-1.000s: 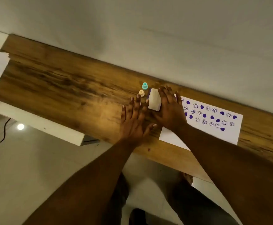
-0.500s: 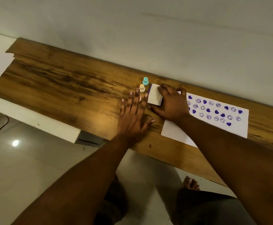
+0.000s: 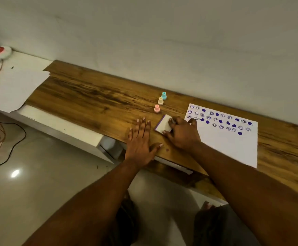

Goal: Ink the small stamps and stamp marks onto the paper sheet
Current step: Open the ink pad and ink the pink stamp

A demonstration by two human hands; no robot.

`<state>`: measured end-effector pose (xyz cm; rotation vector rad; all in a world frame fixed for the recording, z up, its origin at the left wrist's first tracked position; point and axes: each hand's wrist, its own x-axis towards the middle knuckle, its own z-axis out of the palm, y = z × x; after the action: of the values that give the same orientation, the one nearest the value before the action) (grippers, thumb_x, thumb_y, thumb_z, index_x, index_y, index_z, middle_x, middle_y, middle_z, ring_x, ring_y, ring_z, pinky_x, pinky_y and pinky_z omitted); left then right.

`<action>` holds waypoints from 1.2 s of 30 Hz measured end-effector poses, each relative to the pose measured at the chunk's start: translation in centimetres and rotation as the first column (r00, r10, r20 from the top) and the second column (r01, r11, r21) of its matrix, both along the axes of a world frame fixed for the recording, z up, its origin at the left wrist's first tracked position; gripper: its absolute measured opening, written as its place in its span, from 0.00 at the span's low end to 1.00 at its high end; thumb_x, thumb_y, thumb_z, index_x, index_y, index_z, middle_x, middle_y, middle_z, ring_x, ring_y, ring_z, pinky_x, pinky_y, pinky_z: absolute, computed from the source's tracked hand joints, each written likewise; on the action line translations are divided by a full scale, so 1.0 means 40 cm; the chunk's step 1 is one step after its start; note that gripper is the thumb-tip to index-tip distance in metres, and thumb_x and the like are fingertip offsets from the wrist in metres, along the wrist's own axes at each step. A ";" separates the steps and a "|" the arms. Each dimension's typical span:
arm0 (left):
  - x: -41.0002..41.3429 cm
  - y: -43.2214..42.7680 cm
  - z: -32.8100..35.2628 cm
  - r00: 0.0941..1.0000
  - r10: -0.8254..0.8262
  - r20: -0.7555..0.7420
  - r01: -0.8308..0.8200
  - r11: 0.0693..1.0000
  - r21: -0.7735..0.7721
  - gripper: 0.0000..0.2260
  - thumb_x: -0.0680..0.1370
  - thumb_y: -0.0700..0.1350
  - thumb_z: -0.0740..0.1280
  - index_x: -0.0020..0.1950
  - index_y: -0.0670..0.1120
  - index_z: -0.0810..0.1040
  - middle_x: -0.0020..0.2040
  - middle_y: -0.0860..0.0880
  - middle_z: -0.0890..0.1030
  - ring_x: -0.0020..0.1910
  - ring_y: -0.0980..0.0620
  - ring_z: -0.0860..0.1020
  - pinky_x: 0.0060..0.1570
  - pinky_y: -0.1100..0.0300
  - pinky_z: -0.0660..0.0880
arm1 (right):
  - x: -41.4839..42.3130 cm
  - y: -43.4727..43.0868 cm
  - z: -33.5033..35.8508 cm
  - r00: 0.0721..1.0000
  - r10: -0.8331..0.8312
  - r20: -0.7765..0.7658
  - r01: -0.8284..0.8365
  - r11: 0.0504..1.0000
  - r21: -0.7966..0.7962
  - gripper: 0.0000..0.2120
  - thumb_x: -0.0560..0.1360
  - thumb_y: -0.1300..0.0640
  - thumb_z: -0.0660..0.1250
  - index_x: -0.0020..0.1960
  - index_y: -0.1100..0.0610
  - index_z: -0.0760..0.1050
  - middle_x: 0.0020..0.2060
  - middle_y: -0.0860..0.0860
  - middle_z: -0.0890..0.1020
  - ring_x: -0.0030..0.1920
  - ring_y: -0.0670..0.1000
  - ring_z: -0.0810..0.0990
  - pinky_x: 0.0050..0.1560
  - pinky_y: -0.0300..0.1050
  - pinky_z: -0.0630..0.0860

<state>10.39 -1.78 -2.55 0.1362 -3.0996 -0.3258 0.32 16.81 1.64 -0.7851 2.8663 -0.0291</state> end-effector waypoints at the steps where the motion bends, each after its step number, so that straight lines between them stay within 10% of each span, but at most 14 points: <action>1: 0.005 -0.001 0.003 0.999 0.008 0.040 -0.008 1.000 -0.006 0.47 0.77 0.77 0.47 0.86 0.48 0.38 0.86 0.46 0.39 0.84 0.44 0.37 0.81 0.39 0.43 | 0.018 -0.004 0.001 1.000 0.005 0.008 -0.005 1.000 0.002 0.31 0.83 0.36 0.51 0.81 0.51 0.63 0.79 0.53 0.66 0.77 0.56 0.67 0.74 0.65 0.58; 9: 0.041 0.029 0.000 0.997 0.065 0.045 -0.074 0.971 0.229 0.40 0.79 0.71 0.61 0.83 0.47 0.59 0.85 0.43 0.58 0.84 0.44 0.53 0.82 0.46 0.52 | 0.128 -0.023 -0.036 0.999 0.031 0.022 -0.033 0.992 0.121 0.38 0.79 0.38 0.66 0.83 0.51 0.58 0.77 0.56 0.65 0.77 0.59 0.65 0.74 0.61 0.62; 25: -0.018 -0.014 0.022 0.989 -0.083 0.123 0.054 0.974 0.219 0.37 0.79 0.61 0.68 0.82 0.44 0.60 0.85 0.42 0.56 0.84 0.47 0.54 0.81 0.49 0.55 | -0.002 0.014 -0.004 0.950 0.297 0.101 -0.278 0.946 -0.166 0.25 0.75 0.44 0.74 0.70 0.45 0.73 0.73 0.48 0.75 0.70 0.52 0.75 0.63 0.47 0.73; 36: -0.040 -0.068 0.033 0.982 -0.155 0.106 0.128 0.966 0.224 0.39 0.75 0.63 0.72 0.80 0.47 0.65 0.85 0.43 0.57 0.84 0.47 0.53 0.82 0.49 0.54 | -0.038 0.021 -0.026 0.928 0.362 0.092 -0.348 0.927 -0.141 0.31 0.79 0.38 0.67 0.78 0.49 0.68 0.72 0.52 0.74 0.69 0.54 0.73 0.62 0.49 0.77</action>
<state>8.81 -4.50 -1.23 -0.0656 -3.1927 -0.6862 -1.18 17.66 0.58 -1.2722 2.5895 -0.1986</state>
